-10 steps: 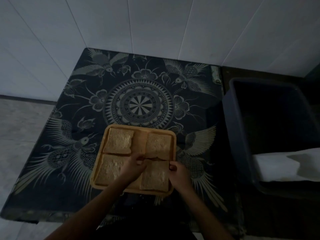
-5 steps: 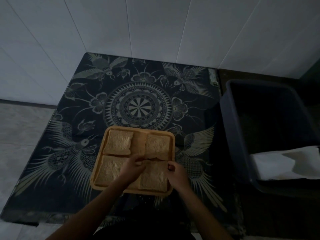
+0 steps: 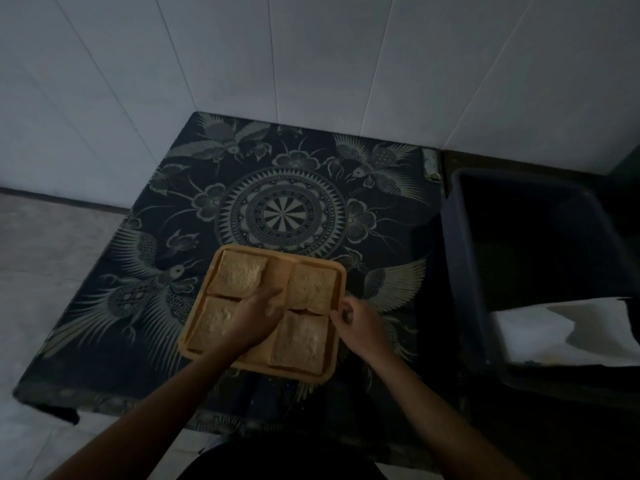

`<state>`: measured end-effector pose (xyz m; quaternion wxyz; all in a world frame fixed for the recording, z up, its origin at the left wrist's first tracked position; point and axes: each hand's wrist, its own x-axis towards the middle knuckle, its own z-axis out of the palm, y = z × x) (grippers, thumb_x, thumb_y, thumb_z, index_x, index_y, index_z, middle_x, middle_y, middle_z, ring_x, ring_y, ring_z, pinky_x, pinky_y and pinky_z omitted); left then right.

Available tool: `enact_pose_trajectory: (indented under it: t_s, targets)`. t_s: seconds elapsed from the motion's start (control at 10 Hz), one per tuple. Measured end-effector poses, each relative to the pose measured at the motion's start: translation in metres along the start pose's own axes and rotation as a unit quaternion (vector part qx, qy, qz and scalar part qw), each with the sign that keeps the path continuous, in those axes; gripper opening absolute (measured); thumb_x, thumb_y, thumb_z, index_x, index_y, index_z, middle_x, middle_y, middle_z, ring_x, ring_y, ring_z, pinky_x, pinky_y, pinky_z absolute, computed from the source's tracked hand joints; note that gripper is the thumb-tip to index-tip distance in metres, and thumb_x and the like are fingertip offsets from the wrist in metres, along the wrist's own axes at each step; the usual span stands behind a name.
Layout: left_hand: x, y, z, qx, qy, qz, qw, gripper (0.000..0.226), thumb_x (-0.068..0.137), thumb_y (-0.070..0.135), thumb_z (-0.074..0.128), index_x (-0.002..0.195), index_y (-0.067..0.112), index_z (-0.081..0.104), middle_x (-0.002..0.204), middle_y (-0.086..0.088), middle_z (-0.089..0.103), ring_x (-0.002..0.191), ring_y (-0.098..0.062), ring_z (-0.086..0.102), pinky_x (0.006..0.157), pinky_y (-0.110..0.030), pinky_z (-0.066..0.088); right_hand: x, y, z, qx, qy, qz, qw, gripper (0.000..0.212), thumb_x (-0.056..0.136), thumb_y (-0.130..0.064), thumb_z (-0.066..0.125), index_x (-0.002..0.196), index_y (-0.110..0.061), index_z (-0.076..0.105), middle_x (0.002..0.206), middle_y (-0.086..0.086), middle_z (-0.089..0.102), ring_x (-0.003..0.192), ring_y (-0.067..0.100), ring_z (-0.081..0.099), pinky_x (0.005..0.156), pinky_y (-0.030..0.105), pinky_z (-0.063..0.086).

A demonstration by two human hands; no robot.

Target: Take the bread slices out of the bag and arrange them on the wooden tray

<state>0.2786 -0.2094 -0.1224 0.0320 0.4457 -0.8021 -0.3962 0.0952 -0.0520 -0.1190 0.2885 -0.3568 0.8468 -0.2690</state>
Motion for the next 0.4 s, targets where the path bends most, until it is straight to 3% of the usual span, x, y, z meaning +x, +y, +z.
enact_pose_trajectory:
  t_s: [0.1, 0.3, 0.4]
  targets:
    - [-0.004, 0.007, -0.007, 0.047, 0.018, 0.044, 0.998, 0.052, 0.092, 0.034, 0.064, 0.141, 0.023, 0.054, 0.152, -0.003, 0.047, 0.138, -0.025, 0.045, 0.109, -0.041, 0.042, 0.003, -0.002, -0.013, -0.059, 0.016, -0.057, 0.997, 0.056, 0.091, -0.056, 0.060, 0.134, -0.019, 0.061, 0.126, 0.003, 0.063, 0.114, 0.019, 0.059, 0.092, 0.031, 0.050]
    - [-0.010, 0.030, -0.032, 0.150, 0.060, 0.130, 0.978, 0.059, 0.092, 0.041, 0.063, 0.147, 0.024, 0.048, 0.162, -0.002, 0.033, 0.152, -0.030, 0.020, 0.117, -0.050, 0.032, 0.015, -0.030, -0.045, -0.149, 0.037, -0.128, 0.980, 0.083, 0.089, -0.068, 0.055, 0.154, -0.019, 0.039, 0.166, 0.005, 0.030, 0.154, 0.025, 0.023, 0.120, 0.046, 0.031]
    - [-0.010, 0.039, -0.048, 0.172, 0.076, 0.161, 0.969, 0.065, 0.093, 0.049, 0.056, 0.152, 0.029, 0.039, 0.167, 0.002, 0.021, 0.156, -0.030, 0.002, 0.118, -0.055, 0.026, 0.018, -0.048, -0.062, -0.168, 0.068, -0.150, 0.972, 0.093, 0.087, -0.072, 0.056, 0.160, -0.021, 0.028, 0.171, 0.006, 0.016, 0.158, 0.024, 0.009, 0.124, 0.048, 0.023]
